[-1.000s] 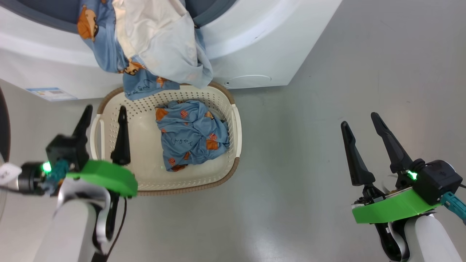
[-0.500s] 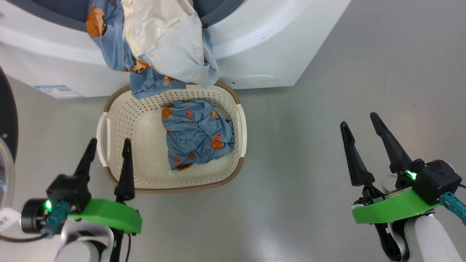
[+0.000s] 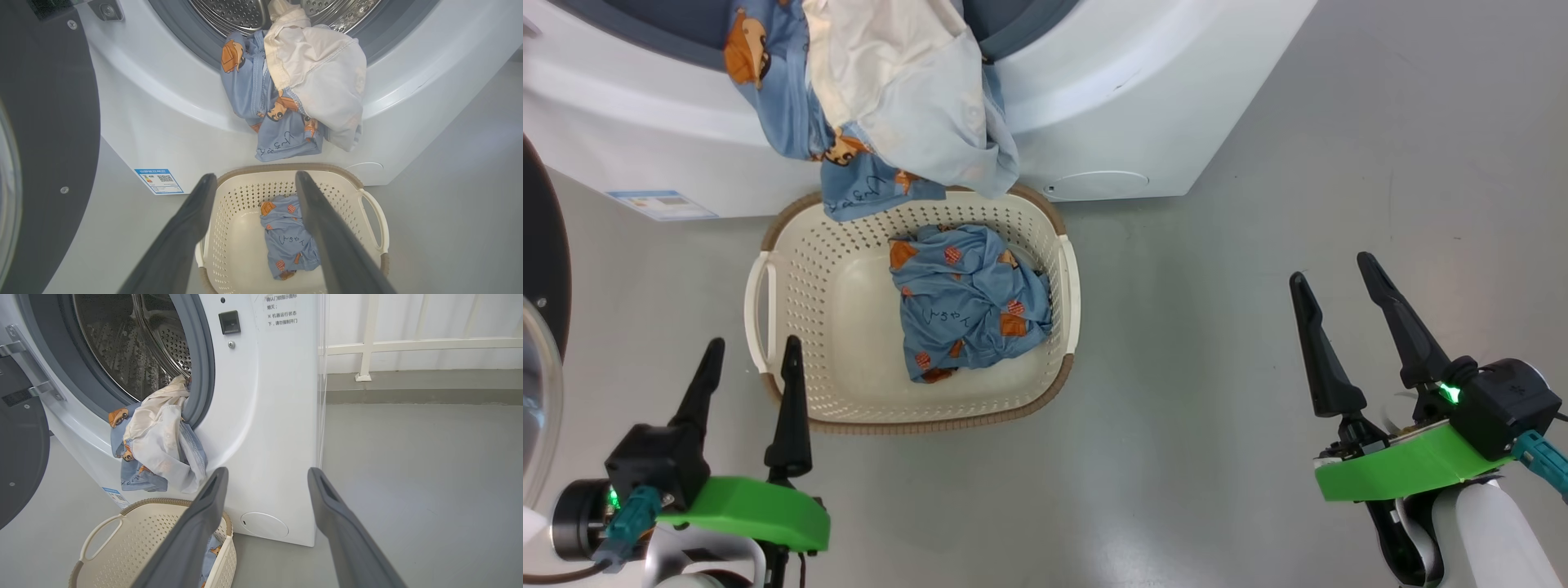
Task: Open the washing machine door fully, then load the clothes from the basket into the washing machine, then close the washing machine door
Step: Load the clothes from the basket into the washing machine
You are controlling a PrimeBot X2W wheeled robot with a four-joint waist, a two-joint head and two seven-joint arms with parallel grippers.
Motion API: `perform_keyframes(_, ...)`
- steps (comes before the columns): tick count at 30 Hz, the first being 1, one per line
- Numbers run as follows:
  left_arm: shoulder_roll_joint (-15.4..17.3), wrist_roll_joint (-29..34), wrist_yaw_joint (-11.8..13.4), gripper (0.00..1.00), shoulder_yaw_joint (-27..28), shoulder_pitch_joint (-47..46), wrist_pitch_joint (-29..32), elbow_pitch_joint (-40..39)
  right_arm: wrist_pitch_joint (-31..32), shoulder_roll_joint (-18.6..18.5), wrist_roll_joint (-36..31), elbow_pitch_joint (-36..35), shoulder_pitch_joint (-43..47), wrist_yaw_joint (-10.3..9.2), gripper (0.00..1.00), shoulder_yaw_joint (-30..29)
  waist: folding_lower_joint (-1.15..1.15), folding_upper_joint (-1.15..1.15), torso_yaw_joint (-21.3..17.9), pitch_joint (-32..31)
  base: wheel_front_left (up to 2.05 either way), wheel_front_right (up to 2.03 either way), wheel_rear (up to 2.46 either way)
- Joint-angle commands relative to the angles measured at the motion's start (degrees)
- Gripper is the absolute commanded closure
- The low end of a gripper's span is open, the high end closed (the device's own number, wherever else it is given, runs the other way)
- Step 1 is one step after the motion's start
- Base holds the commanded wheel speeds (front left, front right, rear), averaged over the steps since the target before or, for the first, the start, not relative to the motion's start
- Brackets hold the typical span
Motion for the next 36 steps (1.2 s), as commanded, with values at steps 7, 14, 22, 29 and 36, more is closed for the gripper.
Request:
perform_keyframes(7,1.5,-0.4,1.0,0.0,2.5,1.1,0.4,-2.6,-0.3,0.0,-0.3,-1.2,0.5,0.09,0.0,1.1,0.0,0.0,-0.1,-0.2,0.0,0.0,0.0)
perform_keyframes(14,1.6,-0.6,1.1,0.0,2.6,1.3,0.5,-2.9,-0.3,0.2,-0.3,-1.1,0.6,0.09,0.0,1.3,0.0,0.0,0.1,-0.3,0.0,0.0,0.0)
perform_keyframes(22,1.9,-0.9,1.4,0.0,2.8,1.6,0.5,-3.2,-0.3,0.4,-0.2,-1.1,0.5,0.09,0.0,1.6,0.0,0.0,-0.2,-0.2,0.0,0.0,0.0)
perform_keyframes(29,1.8,-1.4,1.4,0.0,2.9,0.3,0.3,-2.9,-0.3,0.7,-0.2,-1.3,0.3,0.09,0.0,1.7,0.0,0.0,-1.1,0.4,0.0,0.0,0.0)
perform_keyframes(36,1.0,-3.5,0.1,0.0,3.0,-3.3,-0.2,-0.7,-0.3,1.0,-0.1,-1.4,-0.2,0.09,0.0,1.9,0.0,0.0,-2.5,1.6,0.0,0.0,0.0)
